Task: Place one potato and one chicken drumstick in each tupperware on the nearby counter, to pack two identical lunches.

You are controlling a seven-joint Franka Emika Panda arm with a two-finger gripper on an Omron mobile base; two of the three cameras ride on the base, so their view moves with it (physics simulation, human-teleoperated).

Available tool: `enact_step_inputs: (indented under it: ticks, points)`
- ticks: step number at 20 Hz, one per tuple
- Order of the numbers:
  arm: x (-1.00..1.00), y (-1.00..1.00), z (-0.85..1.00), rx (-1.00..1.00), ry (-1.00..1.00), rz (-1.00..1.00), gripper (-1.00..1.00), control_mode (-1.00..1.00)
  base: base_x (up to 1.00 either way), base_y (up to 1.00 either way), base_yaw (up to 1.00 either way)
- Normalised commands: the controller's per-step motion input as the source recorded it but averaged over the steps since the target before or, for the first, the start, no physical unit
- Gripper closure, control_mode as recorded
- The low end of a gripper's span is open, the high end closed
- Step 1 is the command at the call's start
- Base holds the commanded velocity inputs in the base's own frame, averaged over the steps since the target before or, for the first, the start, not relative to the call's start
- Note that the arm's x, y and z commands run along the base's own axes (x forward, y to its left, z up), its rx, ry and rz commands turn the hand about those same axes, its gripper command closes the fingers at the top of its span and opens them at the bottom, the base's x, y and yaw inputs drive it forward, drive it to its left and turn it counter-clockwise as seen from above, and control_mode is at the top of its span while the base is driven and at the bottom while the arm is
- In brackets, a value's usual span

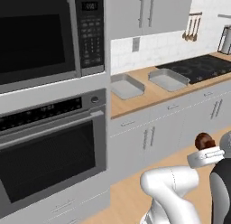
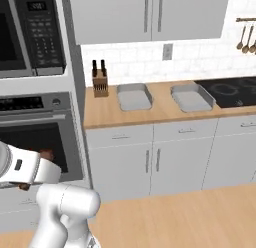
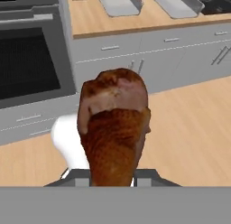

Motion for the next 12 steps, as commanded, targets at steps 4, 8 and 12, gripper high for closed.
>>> enact_step_inputs:
  ticks: [4, 8, 12]
  points:
    - [0.00, 0.00, 0.00, 0.00, 0.00, 0.00, 1.00, 1.00, 1.00, -0.81, 0.00]
    - [0.00, 0.00, 0.00, 0.00, 0.00, 0.00, 1.00, 1.00, 1.00, -0.69, 0.01]
    - [0.00, 0.00, 0.00, 0.00, 0.00, 0.00, 1.00, 1.00, 1.00, -0.42, 0.09]
